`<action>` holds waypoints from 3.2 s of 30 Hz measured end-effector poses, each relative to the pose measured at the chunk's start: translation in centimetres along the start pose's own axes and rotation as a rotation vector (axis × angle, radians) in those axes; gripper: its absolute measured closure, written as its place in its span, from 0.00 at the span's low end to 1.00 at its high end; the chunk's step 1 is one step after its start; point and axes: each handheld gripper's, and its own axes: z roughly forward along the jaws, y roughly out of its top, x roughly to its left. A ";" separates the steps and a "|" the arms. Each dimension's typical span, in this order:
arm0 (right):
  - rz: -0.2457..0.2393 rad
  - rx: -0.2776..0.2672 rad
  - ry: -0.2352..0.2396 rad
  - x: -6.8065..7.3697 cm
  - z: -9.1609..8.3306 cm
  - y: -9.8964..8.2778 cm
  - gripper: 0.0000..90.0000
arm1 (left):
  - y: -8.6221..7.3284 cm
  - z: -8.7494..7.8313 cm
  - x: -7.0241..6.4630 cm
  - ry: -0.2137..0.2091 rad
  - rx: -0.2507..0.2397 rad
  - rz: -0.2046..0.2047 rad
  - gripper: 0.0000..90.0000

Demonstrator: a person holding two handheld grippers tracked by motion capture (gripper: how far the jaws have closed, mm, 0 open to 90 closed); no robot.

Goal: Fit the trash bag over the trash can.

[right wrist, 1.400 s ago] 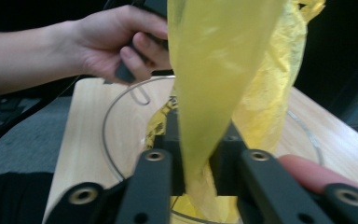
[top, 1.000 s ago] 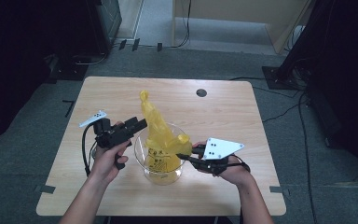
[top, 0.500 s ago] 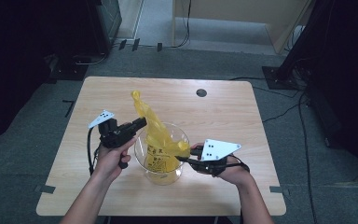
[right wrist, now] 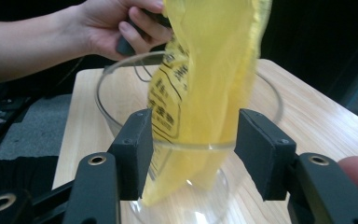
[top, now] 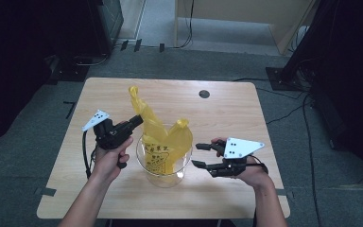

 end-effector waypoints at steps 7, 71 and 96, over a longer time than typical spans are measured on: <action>0.082 -0.028 -0.107 -2.4 -1.9 -1.4 0.65 | 0.1 -0.2 -0.2 -0.051 -0.002 0.027 1.00; 0.316 0.054 -0.196 -2.1 7.5 6.6 1.00 | 0.0 -0.4 -3.8 0.258 0.064 0.319 0.96; 0.241 -0.080 -0.453 -0.1 6.7 4.8 1.00 | 0.4 -2.4 -2.4 0.170 0.054 -0.029 0.51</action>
